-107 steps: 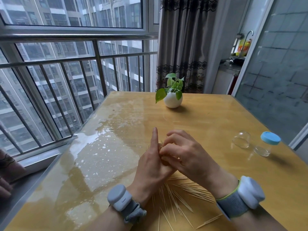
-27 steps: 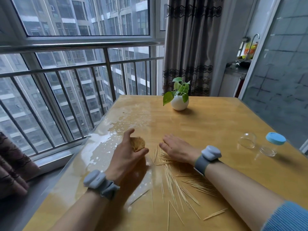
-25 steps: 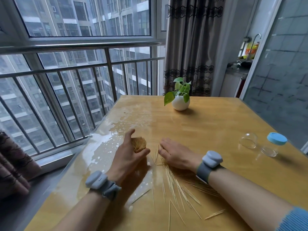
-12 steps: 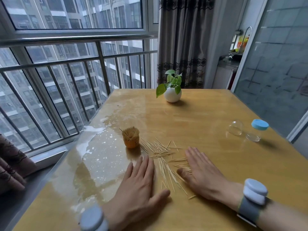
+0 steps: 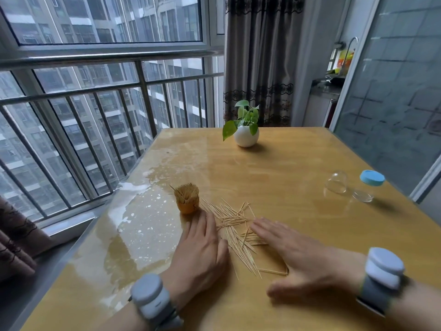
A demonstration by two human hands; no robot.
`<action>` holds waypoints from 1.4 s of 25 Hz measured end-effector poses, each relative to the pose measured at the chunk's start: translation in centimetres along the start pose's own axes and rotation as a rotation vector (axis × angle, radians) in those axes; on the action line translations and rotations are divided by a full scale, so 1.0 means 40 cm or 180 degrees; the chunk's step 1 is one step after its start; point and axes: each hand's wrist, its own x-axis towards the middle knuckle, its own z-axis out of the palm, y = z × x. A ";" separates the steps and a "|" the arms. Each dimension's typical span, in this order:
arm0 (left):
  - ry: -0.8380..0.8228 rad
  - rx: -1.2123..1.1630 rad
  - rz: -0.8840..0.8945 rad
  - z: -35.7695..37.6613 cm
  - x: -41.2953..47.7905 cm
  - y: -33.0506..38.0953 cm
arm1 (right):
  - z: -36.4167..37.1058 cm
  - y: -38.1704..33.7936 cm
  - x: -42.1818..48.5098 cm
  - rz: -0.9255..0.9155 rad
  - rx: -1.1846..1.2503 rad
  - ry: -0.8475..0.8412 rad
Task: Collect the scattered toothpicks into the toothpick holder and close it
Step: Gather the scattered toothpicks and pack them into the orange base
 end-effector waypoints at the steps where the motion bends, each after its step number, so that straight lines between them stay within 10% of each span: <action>1: -0.0089 0.0049 -0.0014 0.005 0.006 0.007 | 0.019 0.007 -0.005 0.0008 -0.0124 0.0057; 11: 0.0158 -0.1418 -0.0228 -0.038 0.070 0.067 | -0.024 0.005 0.163 0.1534 0.0233 0.1079; 23: 0.0637 -0.3249 -0.0953 -0.051 0.063 -0.005 | -0.077 -0.135 0.241 0.1649 0.0116 0.0501; 35: 0.1365 -0.3386 -0.1067 -0.098 0.008 0.001 | -0.152 -0.136 0.280 0.1822 0.0064 -0.0341</action>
